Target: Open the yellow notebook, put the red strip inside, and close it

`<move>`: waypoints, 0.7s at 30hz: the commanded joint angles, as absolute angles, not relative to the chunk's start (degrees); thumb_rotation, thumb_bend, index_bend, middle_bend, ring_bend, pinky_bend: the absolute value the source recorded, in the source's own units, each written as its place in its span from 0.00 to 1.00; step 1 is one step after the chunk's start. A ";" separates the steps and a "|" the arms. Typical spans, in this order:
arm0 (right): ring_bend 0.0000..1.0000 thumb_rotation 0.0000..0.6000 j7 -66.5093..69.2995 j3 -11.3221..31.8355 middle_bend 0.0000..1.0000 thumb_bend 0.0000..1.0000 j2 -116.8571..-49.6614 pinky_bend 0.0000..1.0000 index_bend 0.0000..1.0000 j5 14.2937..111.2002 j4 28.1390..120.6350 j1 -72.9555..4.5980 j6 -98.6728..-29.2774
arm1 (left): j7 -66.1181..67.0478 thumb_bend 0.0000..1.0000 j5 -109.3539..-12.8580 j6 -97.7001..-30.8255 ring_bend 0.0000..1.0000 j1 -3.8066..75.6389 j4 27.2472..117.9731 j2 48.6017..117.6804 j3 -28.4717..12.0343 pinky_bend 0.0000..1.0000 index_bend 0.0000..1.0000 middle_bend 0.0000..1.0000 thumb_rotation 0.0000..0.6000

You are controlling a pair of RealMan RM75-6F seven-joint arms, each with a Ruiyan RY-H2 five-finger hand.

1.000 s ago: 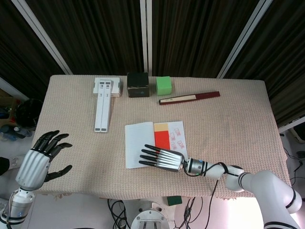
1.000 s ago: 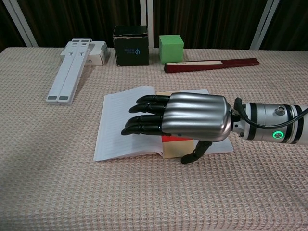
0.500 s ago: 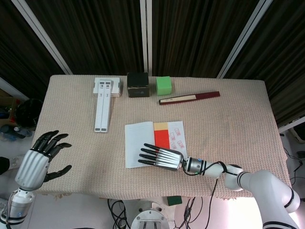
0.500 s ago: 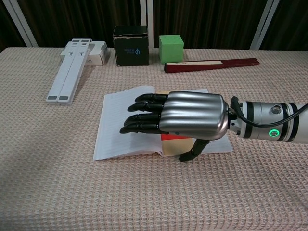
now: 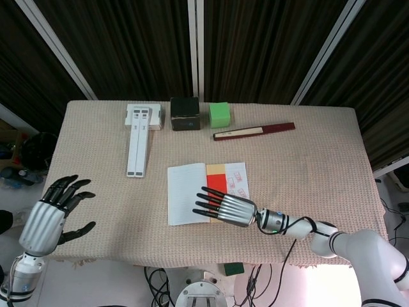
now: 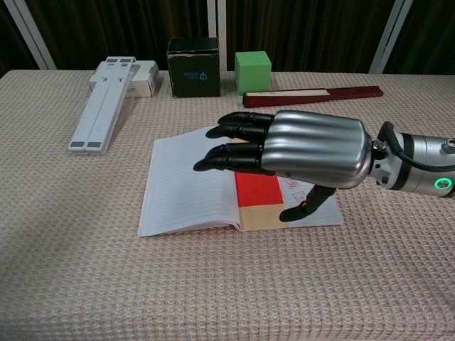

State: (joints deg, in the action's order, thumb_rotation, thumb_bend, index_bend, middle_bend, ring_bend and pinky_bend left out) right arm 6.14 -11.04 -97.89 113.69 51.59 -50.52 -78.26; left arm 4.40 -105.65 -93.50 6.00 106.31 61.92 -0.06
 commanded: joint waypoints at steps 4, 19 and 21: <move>0.00 1.00 7.70 -9.45 0.13 0.10 -98.84 0.00 0.12 111.98 53.55 -50.53 -77.05 | 4.88 0.03 -106.09 -93.06 0.13 6.40 106.67 62.13 -0.18 0.18 0.36 0.22 1.00; 0.00 1.00 -1.68 -5.22 0.10 0.13 -103.60 0.00 0.09 109.24 60.83 -54.73 -65.53 | 5.56 0.03 -106.70 -94.43 0.13 5.14 106.97 61.87 0.54 0.18 0.36 0.22 1.00; 0.00 1.00 -2.21 -4.71 0.10 0.14 -104.48 0.00 0.09 108.55 60.50 -55.04 -64.29 | 5.50 0.03 -106.71 -94.47 0.13 5.11 106.93 61.89 0.53 0.18 0.35 0.22 1.00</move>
State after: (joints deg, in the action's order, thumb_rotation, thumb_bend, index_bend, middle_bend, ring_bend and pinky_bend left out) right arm -1.60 -5.23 -103.84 109.16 60.51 -54.68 -65.02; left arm 5.49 -106.71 -94.47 5.11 106.92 61.89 0.53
